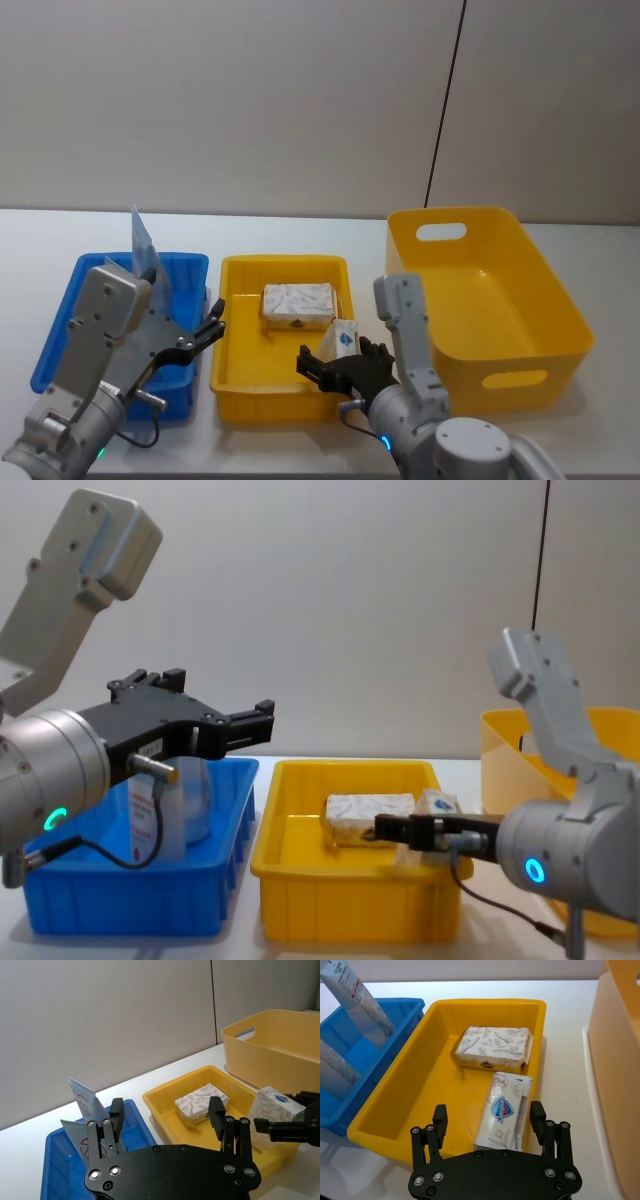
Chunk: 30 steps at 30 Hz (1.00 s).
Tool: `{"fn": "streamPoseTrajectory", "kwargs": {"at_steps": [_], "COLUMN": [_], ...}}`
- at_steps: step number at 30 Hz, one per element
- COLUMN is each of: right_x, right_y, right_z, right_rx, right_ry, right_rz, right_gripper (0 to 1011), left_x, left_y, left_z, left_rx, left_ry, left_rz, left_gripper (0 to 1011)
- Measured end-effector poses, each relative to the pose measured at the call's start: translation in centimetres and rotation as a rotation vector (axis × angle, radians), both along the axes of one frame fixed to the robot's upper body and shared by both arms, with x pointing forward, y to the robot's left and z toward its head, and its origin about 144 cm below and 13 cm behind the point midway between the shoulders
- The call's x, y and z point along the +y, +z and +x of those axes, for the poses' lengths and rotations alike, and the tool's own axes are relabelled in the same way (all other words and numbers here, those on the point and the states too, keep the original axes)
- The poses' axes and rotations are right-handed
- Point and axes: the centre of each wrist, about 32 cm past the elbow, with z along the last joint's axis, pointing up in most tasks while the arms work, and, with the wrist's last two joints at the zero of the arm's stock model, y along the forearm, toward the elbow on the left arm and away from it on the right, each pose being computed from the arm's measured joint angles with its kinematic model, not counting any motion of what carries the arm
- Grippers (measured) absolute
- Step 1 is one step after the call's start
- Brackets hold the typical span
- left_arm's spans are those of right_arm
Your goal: Bimanual collaborative sorting of washing and personal care products
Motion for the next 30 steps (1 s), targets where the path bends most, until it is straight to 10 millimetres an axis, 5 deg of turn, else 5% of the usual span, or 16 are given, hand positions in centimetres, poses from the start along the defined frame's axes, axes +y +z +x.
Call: {"fn": "streamPoseTrajectory", "kwargs": {"at_steps": [8, 25, 30], "right_x": [1.0, 2.2, 2.4], "right_y": [-0.2, -0.2, -0.2], "right_z": [1.0, 1.7, 1.6], "right_rx": [0.018, 0.019, 0.003], "right_ry": [0.004, -0.021, -0.026], "right_rz": [0.0, -0.036, -0.058], "right_gripper": [906, 374, 353], "left_x": [0.0, 0.0, 0.0], "left_y": [0.0, 0.0, 0.0], "left_z": [0.0, 0.0, 0.0], "left_rx": [0.0, 0.0, 0.0], "left_ry": [0.0, 0.0, 0.0], "left_rz": [0.0, 0.0, 0.0], "left_gripper": [1001, 1001, 1001]}}
